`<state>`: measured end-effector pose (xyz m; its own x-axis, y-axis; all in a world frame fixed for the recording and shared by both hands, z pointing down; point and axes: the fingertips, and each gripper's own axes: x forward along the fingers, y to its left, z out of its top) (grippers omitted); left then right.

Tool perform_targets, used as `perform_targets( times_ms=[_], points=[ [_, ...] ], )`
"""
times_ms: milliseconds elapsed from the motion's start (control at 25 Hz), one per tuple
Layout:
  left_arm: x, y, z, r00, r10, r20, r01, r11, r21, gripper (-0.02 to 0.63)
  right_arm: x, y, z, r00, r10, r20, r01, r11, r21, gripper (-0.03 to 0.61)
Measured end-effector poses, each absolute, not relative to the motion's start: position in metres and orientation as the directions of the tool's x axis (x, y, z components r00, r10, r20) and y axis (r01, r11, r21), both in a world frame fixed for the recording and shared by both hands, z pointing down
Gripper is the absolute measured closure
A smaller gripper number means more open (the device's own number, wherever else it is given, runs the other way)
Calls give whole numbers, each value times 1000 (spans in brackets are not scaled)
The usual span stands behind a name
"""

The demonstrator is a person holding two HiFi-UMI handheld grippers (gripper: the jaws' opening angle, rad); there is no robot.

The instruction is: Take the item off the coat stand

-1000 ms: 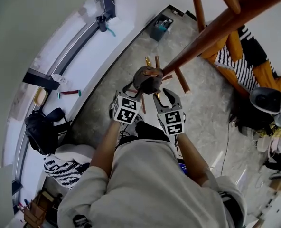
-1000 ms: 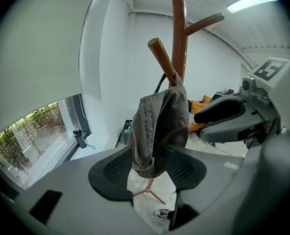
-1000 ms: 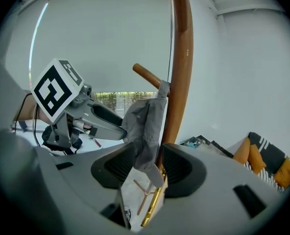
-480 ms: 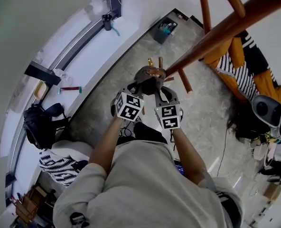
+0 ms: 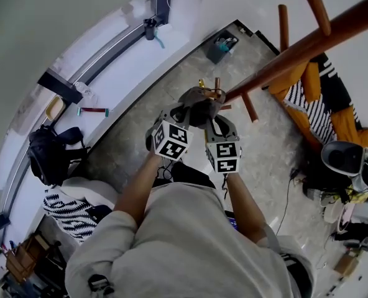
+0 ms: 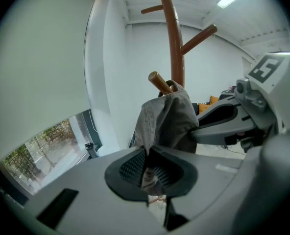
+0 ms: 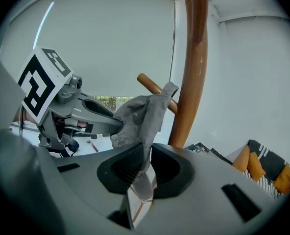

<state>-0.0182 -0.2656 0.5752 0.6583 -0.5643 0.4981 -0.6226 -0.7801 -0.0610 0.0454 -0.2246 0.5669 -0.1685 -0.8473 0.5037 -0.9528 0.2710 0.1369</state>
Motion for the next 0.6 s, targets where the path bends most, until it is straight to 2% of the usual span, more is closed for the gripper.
perform_targets(
  times_ms=[600],
  points=[
    [-47, -260, 544, 621, -643, 448, -673, -731, -116, 581, 18, -228, 537, -225, -859, 460, -928, 333, 168, 531]
  ],
)
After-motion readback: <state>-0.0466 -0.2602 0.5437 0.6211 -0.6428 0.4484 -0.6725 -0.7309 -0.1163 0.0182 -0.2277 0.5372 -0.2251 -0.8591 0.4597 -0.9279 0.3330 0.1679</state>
